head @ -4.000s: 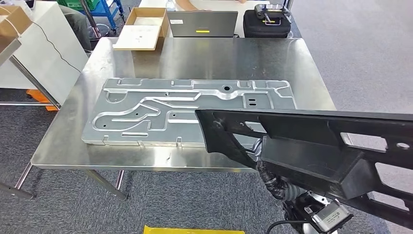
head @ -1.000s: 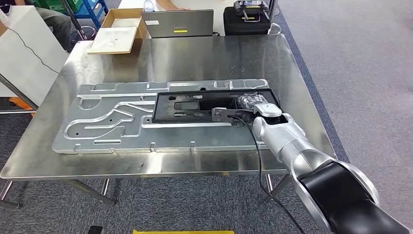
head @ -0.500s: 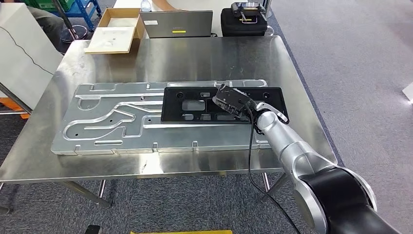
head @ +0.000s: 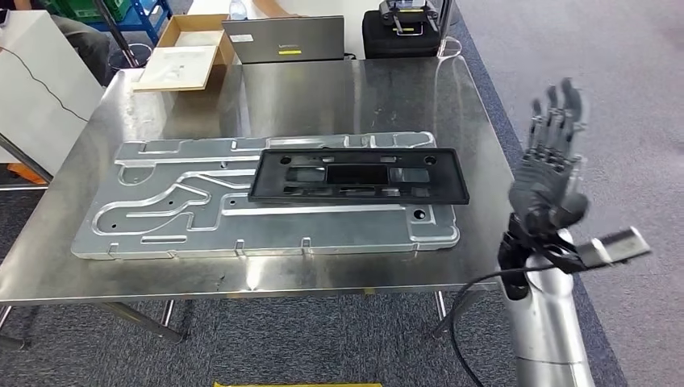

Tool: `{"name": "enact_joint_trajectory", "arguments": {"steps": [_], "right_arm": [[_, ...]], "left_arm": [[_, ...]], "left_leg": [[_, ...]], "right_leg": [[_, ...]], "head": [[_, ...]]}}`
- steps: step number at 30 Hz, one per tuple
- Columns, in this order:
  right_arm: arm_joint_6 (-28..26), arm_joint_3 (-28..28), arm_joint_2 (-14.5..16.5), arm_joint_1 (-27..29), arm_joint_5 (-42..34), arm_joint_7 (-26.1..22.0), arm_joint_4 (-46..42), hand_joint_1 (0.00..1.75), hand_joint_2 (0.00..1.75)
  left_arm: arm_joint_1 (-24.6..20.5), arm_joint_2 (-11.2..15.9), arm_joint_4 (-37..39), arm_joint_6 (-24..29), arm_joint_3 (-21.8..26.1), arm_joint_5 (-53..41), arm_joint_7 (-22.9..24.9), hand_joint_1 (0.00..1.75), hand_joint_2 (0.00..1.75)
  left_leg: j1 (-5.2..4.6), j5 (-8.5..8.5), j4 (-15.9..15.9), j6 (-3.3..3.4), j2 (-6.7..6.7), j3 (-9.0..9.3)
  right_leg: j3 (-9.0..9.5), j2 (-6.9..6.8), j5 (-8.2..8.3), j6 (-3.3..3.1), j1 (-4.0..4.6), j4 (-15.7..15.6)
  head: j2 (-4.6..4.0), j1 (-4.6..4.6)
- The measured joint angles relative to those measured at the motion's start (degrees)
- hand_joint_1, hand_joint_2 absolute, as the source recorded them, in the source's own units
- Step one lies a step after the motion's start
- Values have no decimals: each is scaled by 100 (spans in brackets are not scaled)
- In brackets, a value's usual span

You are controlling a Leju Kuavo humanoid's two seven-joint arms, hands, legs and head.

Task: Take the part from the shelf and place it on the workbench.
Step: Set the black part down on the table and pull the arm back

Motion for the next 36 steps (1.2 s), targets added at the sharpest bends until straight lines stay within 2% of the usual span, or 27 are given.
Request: {"name": "enact_joint_trajectory", "arguments": {"steps": [2, 3, 4, 7, 8, 9, 12, 13, 14, 15, 16, 17, 18, 19, 20, 22, 23, 24, 26, 27, 28, 29, 30, 31, 33, 34, 36], "right_arm": [[-299, -335, -6, 405, 130, -15, -621, 0, 175], [-569, -535, 3, 657, 271, -16, -977, 0, 175], [-896, -743, 20, 946, 460, -17, -1333, 0, 175], [-1811, -1276, 71, 1777, 1031, -16, -2278, 0, 175], [-1950, -1395, 78, 1976, 1124, -16, -2513, 0, 175], [-2006, -1498, 82, 2124, 1166, -15, -2703, 0, 175], [-2035, -1756, 98, 2451, 1200, -14, -3081, 0, 175], [-2062, -1821, 105, 2528, 1218, -13, -3162, 0, 175], [-2159, -1867, 111, 2610, 1257, -13, -3227, 0, 175], [-2355, -1898, 116, 2716, 1322, -13, -3282, 0, 175], [-2642, -1910, 121, 2863, 1404, -13, -3318, 0, 175], [-2950, -1911, 130, 3049, 1477, -13, -3337, 0, 175], [-3143, -1919, 161, 3265, 1511, -13, -3336, 0, 175], [-3150, -1955, 233, 3477, 1503, -12, -3311, 0, 175], [-2960, -2035, 347, 3655, 1454, -11, -3255, 0, 175], [-2244, -2351, 675, 3880, 1320, -9, -3053, 0, 175], [-1876, -2586, 850, 3922, 1278, -8, -2914, 0, 131], [-1560, -2857, 1023, 3934, 1295, -8, -2748, 0, 87], [-1066, -3505, 1316, 3844, 1580, -7, -2213, 0, 0], [-914, -3849, 1426, 3761, 1827, -7, -1858, 0, 0], [-821, -4189, 1512, 3665, 2098, -7, -1479, 0, 0], [-796, -4519, 1577, 3568, 2361, -8, -1101, 0, 0], [-833, -4820, 1621, 3469, 2612, -6, -716, 0, 0], [-905, -5102, 1646, 3352, 2873, 8, -291, 0, 0], [-1124, -5672, 1625, 3053, 3483, 167, 733, 0, 0], [-1251, -5955, 1584, 2900, 3825, 315, 1309, 0, 0], [-1492, -6440, 1462, 2665, 4472, 670, 2442, 0, 0]], "left_arm": [[21, 14, 0, 2, 11, 45, -81, 0, 0], [31, 21, 0, 10, 22, 77, -124, 0, 0], [53, 30, 0, 22, 41, 114, -155, 0, 0], [165, 44, 0, 44, 123, 208, -217, 0, 0], [188, 46, 0, 44, 146, 220, -229, 0, 0], [197, 45, 0, 44, 163, 223, -236, 0, 0], [183, 42, 0, 43, 196, 226, -245, 0, 0], [184, 41, 0, 43, 205, 227, -245, 0, 0], [184, 39, 0, 42, 214, 237, -245, 0, 0], [183, 35, 0, 42, 226, 257, -244, 0, 0], [181, 27, 0, 43, 245, 287, -241, 0, 0], [182, 15, 0, 45, 271, 327, -236, 0, 0], [191, 1, 0, 49, 307, 369, -231, 0, 0], [204, -12, 0, 55, 351, 410, -225, 0, 0], [219, -22, 0, 60, 399, 450, -215, 0, 0], [247, -39, 0, 67, 504, 507, -196, 0, 0], [256, -49, 0, 68, 550, 520, -185, 0, 0], [269, -58, 0, 71, 592, 529, -176, 0, 0], [288, -72, 0, 80, 676, 560, -156, 0, 0], [295, -79, 0, 85, 720, 579, -148, 0, 0], [298, -86, 0, 92, 761, 597, -142, 0, 0], [299, -95, 0, 99, 798, 612, -132, 0, 0], [301, -103, 0, 109, 833, 624, -122, 0, 0], [304, -112, 0, 122, 868, 637, -109, 0, 0], [297, -131, -1, 150, 944, 667, -80, 0, 0], [292, -145, -2, 163, 985, 683, -68, 0, 0], [294, -176, -2, 187, 1071, 705, -52, 0, 0]], "left_leg": [[-46, 345, -811, 110, -14, 419], [-72, 431, -1103, 155, -25, 573], [-96, 451, -1252, 185, -34, 652], [-113, 497, -1365, 223, -37, 693], [-101, 540, -1426, 253, -22, 705], [-87, 587, -1486, 284, -3, 707], [-93, 675, -1521, 335, 27, 609], [-98, 701, -1514, 334, 34, 561], [-101, 727, -1509, 324, 40, 514], [-100, 754, -1506, 310, 41, 469], [-99, 780, -1503, 291, 35, 431], [-101, 806, -1498, 267, 23, 404], [-102, 835, -1498, 236, 10, 396], [-103, 864, -1490, 202, -1, 401], [-101, 894, -1486, 167, -5, 411], [-96, 930, -1469, 100, -6, 414], [-91, 864, -1418, 72, -5, 384], [-87, 701, -1277, 48, -4, 324], [-74, 156, -666, 13, -3, 128], [-71, -88, -286, 0, -4, 33], [-71, -223, 15, -9, -4, -13], [-71, -222, 143, -10, -4, 29], [-72, -117, 56, 0, -4, 178], [-73, 37, -246, 21, -5, 438], [-87, 177, -1083, 82, -16, 1023], [-101, 176, -1375, 109, -22, 1205], [-133, 161, -1558, 150, -25, 1283]], "right_leg": [[43, 22, -17, 22, 17, -1], [57, 18, -23, 45, 18, -2], [67, 5, -26, 73, 14, -4], [89, -12, -31, 180, -4, -29], [71, -8, -114, 205, -3, 30], [14, 1, -267, 223, 1, 187], [-326, 7, -920, 263, -11, 1149], [-380, 6, -1014, 276, -16, 1377], [-335, 2, -988, 286, -19, 1414], [-172, -1, -855, 289, -21, 1228], [104, -5, -680, 283, -23, 849], [418, -11, -577, 263, -19, 379], [665, -15, -504, 232, -4, 15], [830, -19, -488, 195, 14, -241], [887, -18, -500, 163, 36, -343], [854, -19, -431, 95, 36, -354], [818, -24, -391, 54, 24, -355], [774, -37, -344, 9, 8, -364], [657, -57, -247, -49, 3, -364], [593, -64, -202, -55, 9, -357], [526, -70, -160, -52, 15, -342], [460, -77, -125, -43, 19, -321], [396, -83, -96, -31, 22, -293], [338, -88, -72, -18, 23, -263], [254, -86, -28, 24, 31, -208], [233, -87, -3, 55, 35, -195], [218, -89, 60, 131, 35, -198]], "head": [[0, 1], [0, 1], [0, 1], [0, 1], [0, 1], [0, 2], [0, 2], [0, 2], [0, 2], [0, 2], [0, 2], [0, 2], [0, 1], [0, 2], [0, 2], [0, 3], [0, 2], [0, 2], [0, 1], [0, 1], [0, 1], [0, 1], [0, 2], [0, 2], [0, 2], [0, 2], [1, 2]]}}
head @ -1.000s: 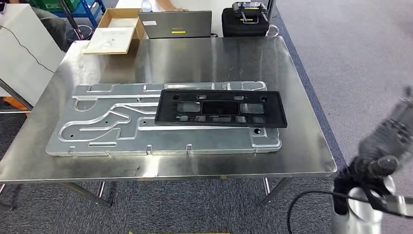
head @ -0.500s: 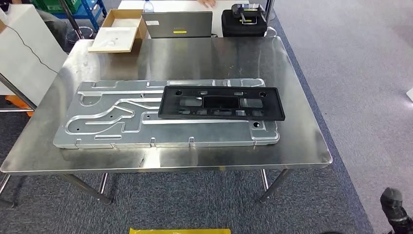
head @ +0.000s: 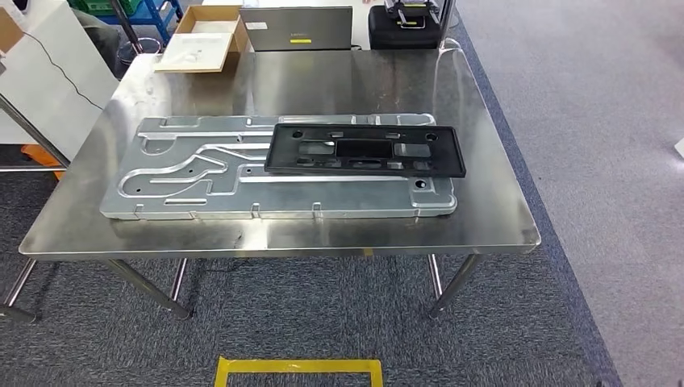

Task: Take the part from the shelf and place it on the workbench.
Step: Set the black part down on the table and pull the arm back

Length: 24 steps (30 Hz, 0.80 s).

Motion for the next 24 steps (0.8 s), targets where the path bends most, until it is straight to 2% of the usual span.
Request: {"name": "enact_joint_trajectory", "arguments": {"steps": [2, 3, 4, 6, 7, 8, 9, 10, 11, 12, 13, 14, 16, 17, 18, 19, 20, 21, 22, 23, 24], "right_arm": [[-139, -314, -135, -128, 610, 417, 1082, 0, 0], [-150, -410, -200, -170, 888, 640, 1555, 0, 0], [-81, -477, -267, -205, 1171, 890, 2042, 0, 0], [245, -524, -396, -277, 1586, 1323, 2869, 0, 0], [479, -530, -449, -312, 1736, 1540, 3267, 0, 0], [678, -533, -487, -347, 1830, 1719, 3584, 0, 0], [861, -534, -511, -377, 1898, 1911, 3892, 0, 0], [1030, -534, -530, -405, 1943, 2091, 4174, 0, 0], [1186, -539, -545, -439, 1954, 2249, 4409, 0, 0], [1364, -549, -562, -489, 1942, 2409, 4641, 0, 0], [1550, -570, -582, -543, 1902, 2529, 4809, 0, 0], [1712, -594, -597, -594, 1856, 2630, 4947, 0, 0], [1904, -638, -613, -641, 1796, 2752, 5136, 0, 0], [1928, -653, -609, -643, 1785, 2782, 5203, 0, 0], [1940, -666, -609, -645, 1773, 2805, 5263, 0, 0], [1950, -678, -609, -651, 1751, 2821, 5316, 0, 0], [1959, -696, -610, -664, 1717, 2835, 5360, 0, 0], [1974, -717, -611, -678, 1669, 2856, 5393, 0, 0], [1988, -752, -611, -687, 1603, 2890, 5418, 0, 0], [2001, -802, -611, -696, 1526, 2944, 5440, 0, 0], [2013, -860, -610, -704, 1451, 3006, 5460, 0, 0]], "left_arm": [[17, -35, 0, 18, 81, 6, 16, 0, 0], [20, -50, 0, 20, 114, 6, 28, 0, 0], [22, -64, 0, 10, 144, 3, 49, 0, 0], [24, -74, 0, -26, 191, -21, 102, 0, 0], [28, -75, 0, -47, 211, -45, 132, 0, 0], [29, -75, 0, -61, 225, -73, 153, 0, 0], [27, -75, 0, -71, 237, -103, 168, 0, 0], [23, -75, 0, -82, 245, -137, 179, 0, 0], [14, -76, 0, -96, 249, -174, 183, 0, 0], [7, -77, 0, -115, 251, -211, 186, 0, 0], [1, -79, 0, -135, 251, -253, 187, 0, 0], [-9, -80, 0, -151, 251, -287, 187, 0, 0], [-35, -83, 0, -164, 250, -339, 187, 0, 0], [-49, -84, 0, -165, 249, -350, 187, 0, 0], [-52, -88, 0, -166, 249, -357, 187, 0, 0], [-44, -92, 0, -166, 249, -363, 187, 0, 0], [-33, -95, 0, -164, 249, -373, 188, 0, 0], [-23, -97, 0, -162, 249, -387, 188, 0, 0], [-17, -95, 0, -159, 249, -403, 189, 0, 0], [-18, -94, 0, -157, 249, -417, 188, 0, 0], [-21, -94, 0, -156, 249, -430, 189, 0, 0]], "left_leg": [[22, 91, -66, 82, 35, -44], [35, 151, -100, 136, 62, -78], [47, 214, -131, 180, 95, -127], [30, 307, -129, 222, 162, -264], [22, 354, -119, 221, 201, -337], [18, 395, -107, 216, 241, -406], [17, 433, -82, 205, 279, -482], [18, 468, -46, 188, 318, -558], [17, 497, 4, 165, 351, -629], [12, 523, 67, 135, 389, -705], [7, 548, 118, 98, 429, -757], [3, 575, 158, 60, 472, -792], [8, 651, 170, -20, 560, -812], [23, 647, 188, -61, 550, -823], [35, 538, 263, -99, 478, -854], [47, 320, 435, -131, 369, -913], [57, 14, 712, -154, 240, -991], [56, -298, 1062, -163, 143, -1075], [55, -513, 1408, -162, 95, -1134], [53, -589, 1652, -153, 72, -1134], [50, -531, 1721, -131, 60, -1046]], "right_leg": [[-19, 21, 1, 76, -2, 17], [-64, 39, -115, 106, -5, 110], [-144, 58, -320, 131, -11, 310], [-364, 73, -848, 172, -34, 956], [-433, 74, -1008, 193, -46, 1255], [-439, 73, -1054, 212, -59, 1436], [-350, 68, -972, 230, -77, 1435], [-165, 50, -812, 246, -97, 1249], [92, -5, -660, 257, -115, 923], [369, -82, -579, 258, -113, 520], [565, -148, -558, 233, -99, 202], [673, -191, -582, 198, -78, -8], [645, -156, -576, 93, -45, -91], [605, -128, -532, 40, -49, -98], [551, -97, -473, -19, -55, -101], [480, -66, -402, -73, -59, -108], [398, -28, -332, -112, -57, -106], [305, 21, -261, -135, -45, -101], [207, 72, -190, -145, -30, -89], [106, 125, -121, -148, -15, -71], [4, 182, -57, -145, -1, -48]], "head": [[0, 1], [-1, 1], [-1, 2], [-1, 3], [-1, 3], [-1, 3], [-1, 4], [-1, 3], [-1, 3], [-1, 3], [0, 1], [0, 2], [0, 0], [-1, 1], [-1, 0], [-1, 1], [-1, 1], [-1, 0], [-1, 0], [-1, 0], [-1, 0]]}}
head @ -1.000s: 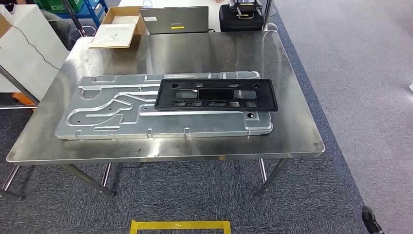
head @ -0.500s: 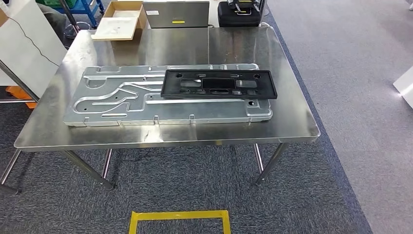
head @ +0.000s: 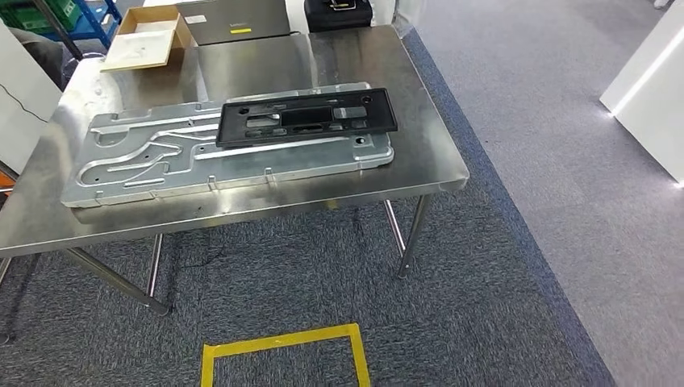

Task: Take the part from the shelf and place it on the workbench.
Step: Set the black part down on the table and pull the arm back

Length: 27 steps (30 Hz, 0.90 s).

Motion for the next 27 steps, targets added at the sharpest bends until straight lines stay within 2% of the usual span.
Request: {"name": "enact_joint_trajectory", "arguments": {"steps": [1, 2, 3, 4, 5, 6, 8, 9, 10, 11, 12, 13, 14, 15, 16, 17, 18, 19, 20, 21, 23, 24, 25, 27], "right_arm": [[6, -60, 0, -7, -66, 60, 20, 0, 0], [11, -114, 1, -18, -111, 102, 37, 0, 0], [14, -155, 16, -34, -134, 123, 58, 0, 0], [13, -186, 26, -48, -145, 132, 76, 0, 0], [13, -214, 38, -62, -152, 136, 91, 0, 0], [16, -238, 49, -70, -157, 152, 103, 0, 0], [31, -294, 46, -69, -176, 266, 115, 0, 0], [43, -322, 46, -71, -184, 352, 123, 0, 0], [62, -345, 46, -79, -187, 436, 132, 0, 0], [87, -362, 46, -90, -186, 495, 139, 0, 0], [119, -372, 46, -104, -185, 526, 146, 0, 0], [157, -378, 47, -114, -184, 538, 156, 0, 0], [187, -382, 48, -120, -183, 536, 165, 0, 0], [208, -385, 48, -124, -178, 530, 173, 0, 0], [219, -386, 44, -125, -168, 520, 179, 0, 0], [222, -386, 37, -125, -157, 508, 181, 0, 0], [223, -386, 30, -128, -144, 486, 181, 0, 0], [226, -385, 20, -129, -129, 459, 181, 0, 0], [237, -385, 10, -125, -117, 427, 181, 0, 0], [252, -384, 4, -122, -100, 393, 181, 0, 0], [297, -381, -12, -105, -57, 332, 181, 0, 0], [319, -380, -20, -102, -36, 302, 181, 0, 0], [337, -378, -29, -99, -17, 276, 181, 0, 0], [354, -374, -43, -92, 7, 237, 181, 0, 0]], "left_arm": [[-3, 0, 0, -1, 0, -10, 0, 0, 0], [-6, -1, 0, -1, 0, -20, 0, 0, 0], [-11, 8, -2, -2, -1, -27, 0, 0, 0], [-16, 15, -4, -2, -1, -34, -1, 0, 0], [-17, 22, -7, -2, -2, -39, -1, 0, 0], [-18, 30, -9, -2, -2, -44, 0, 0, 0], [-25, 27, -9, -7, -1, -66, 3, 0, 0], [-33, 26, -9, -13, 0, -83, 6, 0, 0], [-38, 25, -9, -20, 0, -100, 8, 0, 0], [-35, 24, -9, -30, 0, -115, 12, 0, 0], [-26, 24, -9, -39, 0, -127, 14, 0, 0], [-16, 23, -9, -49, 0, -142, 17, 0, 0], [-9, 22, -9, -58, 0, -158, 21, 0, 0], [-10, 21, -9, -64, -1, -173, 24, 0, 0], [-14, 18, -9, -68, -1, -186, 28, 0, 0], [-20, 13, -9, -69, -1, -197, 31, 0, 0], [-27, 8, -9, -69, -2, -207, 34, 0, 0], [-33, 1, -9, -68, -2, -215, 35, 0, 0], [-38, -5, -9, -67, -3, -224, 35, 0, 0], [-40, -10, -9, -66, -4, -231, 37, 0, 0], [-34, -21, -9, -61, -4, -254, 39, 0, 0], [-25, -32, -8, -57, -4, -268, 42, 0, 0], [-14, -44, -7, -52, -4, -280, 45, 0, 0], [2, -64, -5, -46, -4, -290, 50, 0, 0]], "left_leg": [[-6, 146, -143, 35, -19, 191], [-16, 301, -472, 86, -74, 475], [-30, 365, -913, 155, -175, 800], [-44, 370, -1333, 206, -271, 1083], [-61, 336, -1634, 248, -348, 1264], [-79, 301, -1804, 275, -377, 1344], [-91, 400, -1895, 314, -299, 1310], [-82, 477, -1935, 344, -254, 1277], [-68, 562, -1974, 380, -209, 1228], [-55, 642, -1995, 401, -163, 1164], [-58, 704, -1994, 415, -124, 1083], [-60, 762, -1979, 414, -77, 993], [-60, 818, -1955, 397, -34, 899], [-56, 868, -1921, 378, 2, 802], [-49, 914, -1874, 354, 31, 699], [-40, 952, -1814, 325, 50, 596], [-36, 982, -1747, 294, 61, 496], [-37, 1008, -1673, 261, 68, 409], [-42, 1035, -1612, 224, 74, 348], [-46, 1068, -1576, 186, 78, 310], [-34, 1146, -1558, 107, 80, 269], [-21, 1100, -1526, 73, 67, 233], [-5, 945, -1413, 44, 51, 177], [14, 383, -891, -3, 22, 8]], "right_leg": [[-98, 59, 61, 5, 14, 26], [-180, 118, 120, 11, 24, 48], [-248, 171, 175, 24, 34, 65], [-295, 224, 232, 44, 36, 74], [-323, 266, 289, 72, 28, 71], [-344, 305, 348, 111, 14, 61], [-369, 350, 440, 190, -10, 31], [-398, 300, 378, 221, -9, 69], [-444, 214, 194, 246, -5, 191], [-513, 105, -98, 264, -8, 437], [-589, 19, -423, 290, -16, 757], [-654, -22, -671, 317, -34, 1112], [-677, -41, -770, 344, -54, 1408], [-632, -50, -718, 370, -75, 1564], [-501, -59, -563, 391, -95, 1546], [-272, -66, -397, 407, -116, 1337], [42, -71, -328, 415, -133, 975], [351, -68, -355, 402, -133, 557], [572, -67, -436, 373, -126, 223], [692, -64, -521, 333, -110, 15], [655, -77, -503, 222, -91, -60], [603, -89, -447, 162, -91, -64], [538, -105, -380, 105, -94, -73], [377, -127, -246, 34, -82, -78]], "head": [[0, 0], [0, 0], [0, 1], [0, 1], [0, 2], [0, 0], [0, -2], [0, -2], [0, -1], [0, 0], [0, 0], [0, -1], [0, 0], [0, -1], [0, 0], [0, -1], [0, -1], [0, -2], [0, -3], [0, -3], [0, -2], [0, -2], [0, -2], [0, -4]]}}
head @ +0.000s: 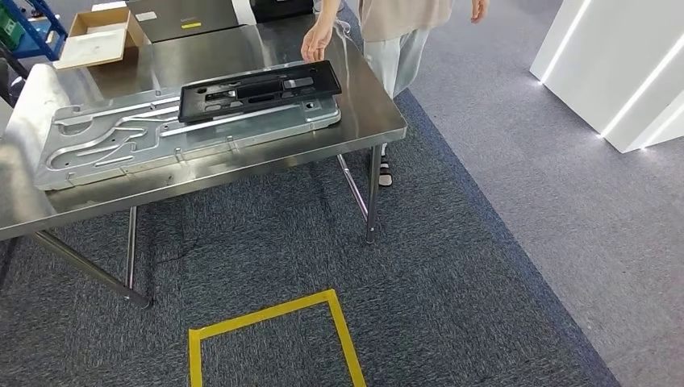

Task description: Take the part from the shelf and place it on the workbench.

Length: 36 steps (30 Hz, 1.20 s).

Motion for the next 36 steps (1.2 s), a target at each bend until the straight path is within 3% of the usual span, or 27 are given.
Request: {"name": "enact_joint_trajectory", "arguments": {"steps": [1, 2, 3, 4, 6, 8, 9, 10, 12, 13, 14, 15, 17, 18, 19, 20, 22, 24, 25, 27, 28, 30, 32, 36], "right_arm": [[1, 1, -7, 7, 8, -8, 0, 0, 0], [1, 2, -12, 15, 15, -11, 0, 0, 0], [1, 2, -18, 20, 20, -11, 0, 0, 0], [1, 2, -22, 24, 22, -11, 0, 0, 0], [2, 3, -25, 23, 34, -18, 0, 0, 0], [3, 14, -22, 18, 64, -62, 1, 0, 0], [2, 26, -22, 16, 95, -107, 2, 0, 0], [2, 41, -23, 13, 141, -153, 2, 0, 0], [17, 95, -38, 14, 284, -218, 3, 0, 0], [32, 138, -49, 14, 374, -222, 6, 0, 0], [38, 187, -60, 14, 463, -203, 12, 0, 0], [27, 240, -68, 13, 556, -163, 23, 0, 0], [-43, 335, -69, 6, 708, -28, 53, 0, 0], [-91, 380, -68, -2, 760, 59, 69, 0, 0], [-132, 419, -68, -12, 789, 146, 86, 0, 0], [-165, 451, -68, -24, 801, 228, 102, 0, 0], [-196, 491, -68, -46, 799, 334, 125, 0, 0], [-197, 520, -68, -61, 799, 382, 141, 0, 0], [-191, 534, -67, -64, 799, 394, 150, 0, 0], [-166, 556, -53, -62, 799, 397, 171, 0, 0], [-150, 564, -43, -63, 800, 394, 181, 0, 0], [-134, 575, -25, -64, 801, 392, 197, 0, 0], [-132, 582, -27, -65, 801, 391, 199, 0, 0], [-134, 585, -25, -58, 803, 387, 199, 0, 0]], "left_arm": [[2, -4, -1, 4, 0, 1, 1, 0, 0], [3, -5, -1, 8, 0, 1, 1, 0, 0], [4, -6, 0, 11, 0, 1, 2, 0, 0], [5, -7, 0, 14, 0, 1, 1, 0, 0], [-4, -8, -1, 14, 0, 1, 1, 0, 0], [-32, -5, -2, 14, -1, 1, -5, 0, 0], [-43, -4, -2, 14, -1, 3, -17, 0, 0], [-47, -2, -2, 15, -1, 4, -34, 0, 0], [-43, -2, -2, 21, -1, 6, -79, 0, 0], [-46, -1, -2, 24, 0, 5, -100, 0, 0], [-54, 1, -2, 27, 0, 3, -119, 0, 0], [-64, 4, -2, 30, 0, -2, -139, 0, 0], [-72, 14, -2, 34, 0, -24, -172, 0, 0], [-73, 21, -2, 36, 0, -38, -183, 0, 0], [-74, 28, -2, 37, 0, -55, -190, 0, 0], [-75, 36, -2, 38, 0, -74, -194, 0, 0], [-79, 44, -2, 41, 0, -104, -199, 0, 0], [-88, 48, -2, 43, 0, -118, -204, 0, 0], [-93, 50, -2, 44, 0, -120, -209, 0, 0], [-98, 62, -2, 46, -1, -121, -218, 0, 0], [-93, 67, -2, 46, -1, -124, -221, 0, 0], [-77, 73, -2, 47, -2, -129, -223, 0, 0], [-70, 73, -2, 47, -2, -131, -223, 0, 0], [-77, 79, -2, 47, -2, -131, -223, 0, 0]], "left_leg": [[4, -262, 364, -16, -3, -81], [4, -400, 684, -25, -5, -123], [2, -398, 876, -23, -6, -94], [1, -279, 877, -11, -8, 30], [-9, 19, 306, 43, -14, 555], [-41, -7, -526, 119, -22, 1127], [-63, -70, -800, 153, -25, 1284], [-83, -107, -927, 184, -26, 1330], [-86, -4, -979, 252, -23, 1265], [-77, 73, -1000, 295, -27, 1211], [-64, 159, -1024, 335, -36, 1141], [-58, 243, -1036, 366, -46, 1058], [-67, 380, -1021, 396, -65, 870], [-73, 442, -1003, 394, -67, 777], [-76, 500, -976, 385, -68, 680], [-77, 553, -941, 371, -70, 584], [-78, 634, -850, 329, -76, 416], [-91, 696, -761, 273, -80, 307], [-95, 733, -740, 238, -79, 277], [-91, 806, -725, 166, -84, 232], [-82, 748, -683, 135, -87, 194], [-53, 357, -387, 81, -91, 66], [-40, 11, -109, 49, -89, -26], [-35, -252, 251, 24, -89, -105]], "right_leg": [[-86, -7, 64, -12, 15, 7], [-177, -11, 126, -15, 30, 20], [-273, -14, 186, -15, 42, 41], [-370, -15, 240, -11, 52, 71], [-536, -10, 327, 6, 63, 139], [-621, -6, 409, 53, 72, 179], [-636, -8, 455, 86, 69, 182], [-640, -15, 504, 126, 62, 174], [-662, -23, 566, 203, 42, 162], [-697, -21, 482, 233, 37, 212], [-754, -14, 282, 255, 34, 358], [-832, -6, -18, 269, 27, 617], [-980, 3, -556, 295, 25, 1319], [-1001, 5, -633, 309, 25, 1597], [-946, 5, -566, 318, 24, 1716], [-799, 6, -406, 319, 24, 1643], [-225, 21, -161, 289, 25, 953], [296, 50, -228, 229, 43, 180], [404, 61, -289, 193, 58, -15], [357, 42, -250, 110, 60, -90], [303, 24, -191, 57, 51, -94], [168, -17, -65, -28, 35, -106], [87, -29, -4, -55, 41, -102], [12, -44, 50, -55, 46, -92]], "head": [[0, 1], [0, 0], [0, 1], [0, 1], [0, 0], [0, 0], [0, 1], [0, 0], [1, 1], [1, 2], [1, 2], [0, 2], [0, 2], [0, 2], [0, 2], [0, 2], [0, 2], [0, 1], [1, 0], [1, 2], [1, 1], [0, 1], [0, 0], [0, 1]]}}
